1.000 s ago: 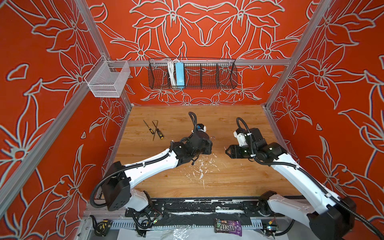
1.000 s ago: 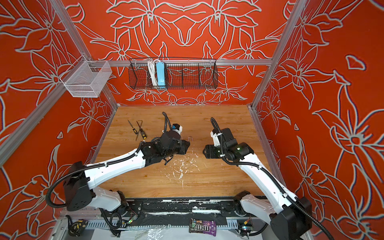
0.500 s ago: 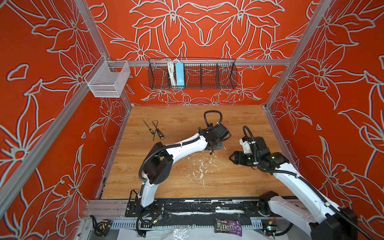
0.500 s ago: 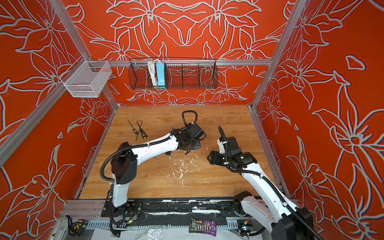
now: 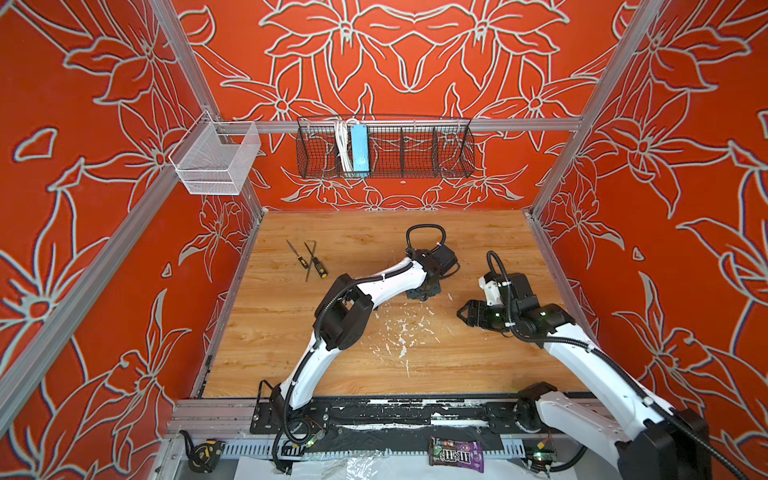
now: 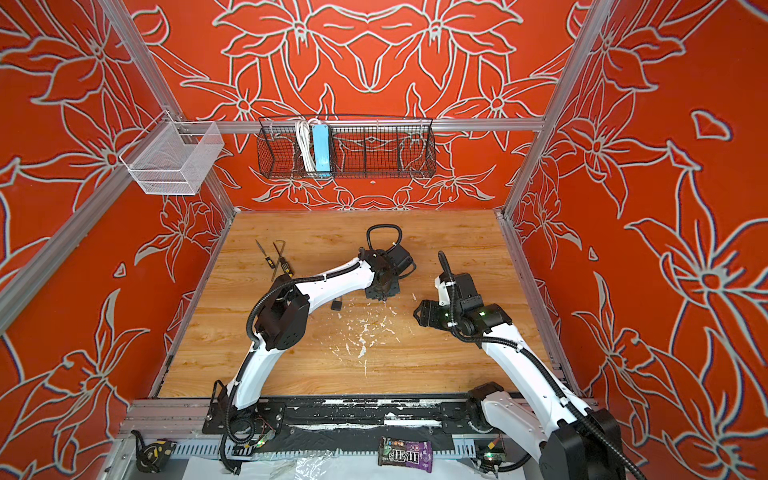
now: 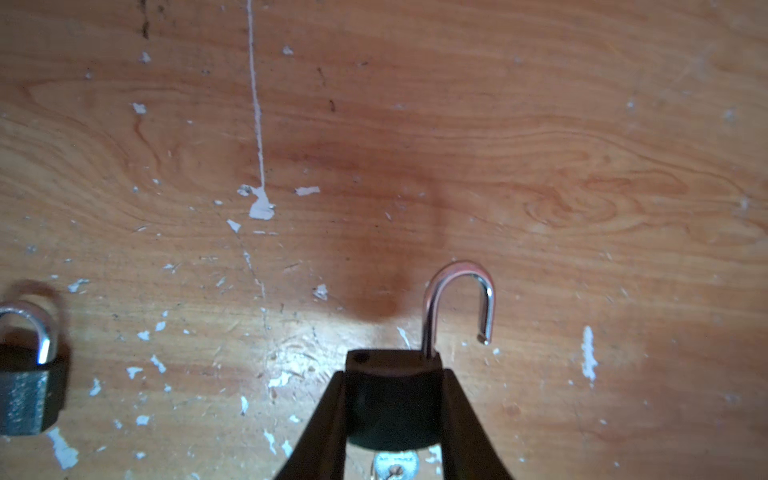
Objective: Unlock with the key
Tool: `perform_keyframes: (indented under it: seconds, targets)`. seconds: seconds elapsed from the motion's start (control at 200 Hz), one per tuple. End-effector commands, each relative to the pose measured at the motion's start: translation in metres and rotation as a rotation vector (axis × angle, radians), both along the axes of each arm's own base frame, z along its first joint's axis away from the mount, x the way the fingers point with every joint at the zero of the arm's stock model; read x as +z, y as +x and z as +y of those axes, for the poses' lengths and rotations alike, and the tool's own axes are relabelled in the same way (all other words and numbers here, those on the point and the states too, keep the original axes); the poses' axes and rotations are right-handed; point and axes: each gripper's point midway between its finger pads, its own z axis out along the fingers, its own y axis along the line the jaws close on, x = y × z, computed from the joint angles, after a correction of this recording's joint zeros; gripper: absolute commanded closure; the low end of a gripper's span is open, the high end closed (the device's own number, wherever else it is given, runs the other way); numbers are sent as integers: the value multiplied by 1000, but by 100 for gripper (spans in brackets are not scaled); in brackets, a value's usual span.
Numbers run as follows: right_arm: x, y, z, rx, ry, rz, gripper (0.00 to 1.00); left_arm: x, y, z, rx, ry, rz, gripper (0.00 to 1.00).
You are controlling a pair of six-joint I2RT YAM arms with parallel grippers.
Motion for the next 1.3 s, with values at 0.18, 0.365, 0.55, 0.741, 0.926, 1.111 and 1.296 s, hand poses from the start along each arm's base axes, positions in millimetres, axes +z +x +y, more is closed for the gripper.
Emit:
perform_keyframes:
  seconds: [0.18,0.365,0.55,0.741,0.926,1.111,1.296]
  targets:
    - [1,-1,3,20,26,-12,29,-23,2,3,45,4,56,89]
    - [6,0,9,46,50,-12,30,-28,-1,2,57,-10,79,72]
    - [9,2,10,49,43,-12,30,-17,-5,-3,50,-75,87,50]
    - [19,5,14,57,40,-30,30,26,-11,6,61,-189,17,33]
    - [29,8,38,135,-15,-60,30,72,-26,43,97,-253,-101,23]
    - [37,16,92,242,-6,-93,30,109,-49,102,122,-249,-210,16]
    - [38,26,161,362,-22,-120,33,133,-81,172,159,-224,-277,7]
